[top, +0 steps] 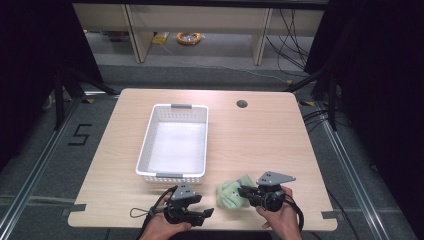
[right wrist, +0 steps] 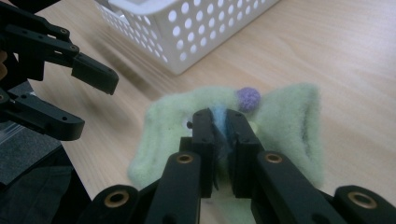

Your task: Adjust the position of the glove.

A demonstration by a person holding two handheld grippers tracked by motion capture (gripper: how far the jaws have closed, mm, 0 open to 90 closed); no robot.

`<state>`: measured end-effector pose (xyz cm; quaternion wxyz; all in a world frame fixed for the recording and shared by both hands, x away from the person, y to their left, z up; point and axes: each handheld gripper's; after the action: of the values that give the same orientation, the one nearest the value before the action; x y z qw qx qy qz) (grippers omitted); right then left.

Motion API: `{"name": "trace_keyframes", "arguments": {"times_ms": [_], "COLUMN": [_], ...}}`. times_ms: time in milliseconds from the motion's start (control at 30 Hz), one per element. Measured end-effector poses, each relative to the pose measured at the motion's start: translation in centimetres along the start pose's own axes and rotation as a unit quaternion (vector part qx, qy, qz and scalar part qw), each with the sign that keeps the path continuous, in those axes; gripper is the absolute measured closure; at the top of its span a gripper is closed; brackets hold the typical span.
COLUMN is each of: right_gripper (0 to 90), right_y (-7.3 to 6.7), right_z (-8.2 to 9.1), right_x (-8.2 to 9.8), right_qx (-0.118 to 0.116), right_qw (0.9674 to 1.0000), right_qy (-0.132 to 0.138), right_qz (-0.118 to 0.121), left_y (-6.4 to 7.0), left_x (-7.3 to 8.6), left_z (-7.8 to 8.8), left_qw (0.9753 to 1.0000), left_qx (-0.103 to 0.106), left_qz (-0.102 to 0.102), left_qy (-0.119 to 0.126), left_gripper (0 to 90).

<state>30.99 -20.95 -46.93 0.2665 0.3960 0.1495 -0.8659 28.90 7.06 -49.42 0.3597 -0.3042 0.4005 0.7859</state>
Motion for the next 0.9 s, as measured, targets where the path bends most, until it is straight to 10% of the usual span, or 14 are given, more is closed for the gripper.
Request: {"name": "trace_keyframes", "arguments": {"times_ms": [333,667,900], "right_gripper": [79.9,77.0,83.2], "right_y": [0.1,0.4,0.2], "right_z": [-0.3,-0.6,-0.3], "right_x": [0.8,1.1,0.9], "right_qx": [0.01,0.004,-0.002], "right_qw": [0.9996,0.9995,0.9997], "right_qy": [-0.022,-0.026,-0.022], "right_qz": [-0.017,-0.015,-0.007], "left_y": [0.7,0.2,0.0], "left_x": [-1.9,-2.7,-3.3], "left_z": [-2.4,-4.3,-4.0], "left_qw": [0.9992,0.995,0.997], "left_qx": [0.009,0.006,0.006], "left_qz": [-0.038,-0.077,-0.062], "left_qy": [-0.007,-0.063,-0.047], "left_gripper": [49.5,68.8,83.7]}}
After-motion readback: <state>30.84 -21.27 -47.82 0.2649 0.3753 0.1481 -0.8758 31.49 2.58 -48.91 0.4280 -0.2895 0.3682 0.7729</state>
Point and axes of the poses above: each handheld gripper's, and its own axes: z roughly backward along the jaws, x roughly out of its underside, y roughly to its right, and after that the axes turned 14 degrees about x, right-handed
